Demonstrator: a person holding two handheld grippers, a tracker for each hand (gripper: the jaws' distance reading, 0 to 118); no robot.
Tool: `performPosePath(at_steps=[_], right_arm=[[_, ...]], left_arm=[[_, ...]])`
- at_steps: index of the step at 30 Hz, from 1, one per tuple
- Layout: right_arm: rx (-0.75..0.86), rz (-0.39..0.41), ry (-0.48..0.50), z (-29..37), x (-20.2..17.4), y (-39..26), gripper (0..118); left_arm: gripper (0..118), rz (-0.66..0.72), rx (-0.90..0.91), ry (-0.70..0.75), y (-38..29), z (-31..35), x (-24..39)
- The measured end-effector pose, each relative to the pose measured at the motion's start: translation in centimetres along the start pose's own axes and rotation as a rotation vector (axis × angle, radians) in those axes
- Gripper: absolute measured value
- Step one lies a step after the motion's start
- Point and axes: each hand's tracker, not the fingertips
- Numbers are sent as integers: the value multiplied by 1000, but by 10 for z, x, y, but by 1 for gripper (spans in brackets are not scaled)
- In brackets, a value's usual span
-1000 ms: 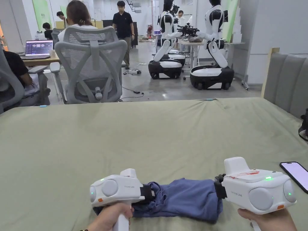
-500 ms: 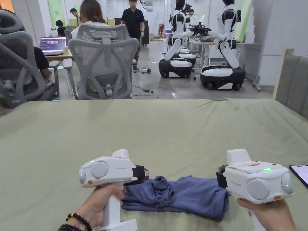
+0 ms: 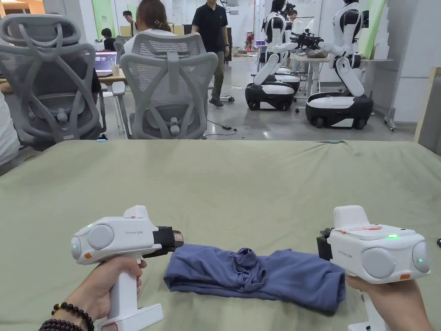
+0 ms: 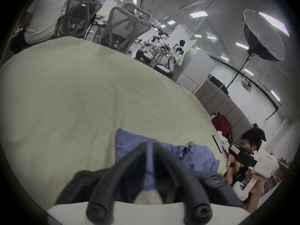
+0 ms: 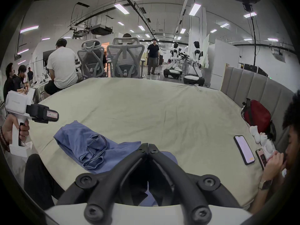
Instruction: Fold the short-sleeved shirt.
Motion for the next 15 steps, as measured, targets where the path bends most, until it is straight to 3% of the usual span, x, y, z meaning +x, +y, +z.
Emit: performPosePath(at_steps=[2,3,4,7,13,14,15], right_arm=[[-5,-6,17,0,-1,-2,0],[-9,-1,20,-2,-2,-3,0],[-12,4,20,-2,-3,-3,0],[-19,2,24,-1,-3,-5,0],[-33,-1,23,-7,3,-10,0],[-36,-3,23,-7,3,-10,0],[-38,-3,24,-5,1,-10,0]], left_arm=[[108,35,-27,-3,-1,-10,-5],[118,56,-51,18,-3,-16,-8],[118,60,-58,29,-6,-20,-11],[95,65,-45,78,-10,-32,-21],[90,91,-100,87,-23,-56,-25],[74,92,-90,89,-26,-58,-22],[49,80,-75,96,-28,-61,-18]])
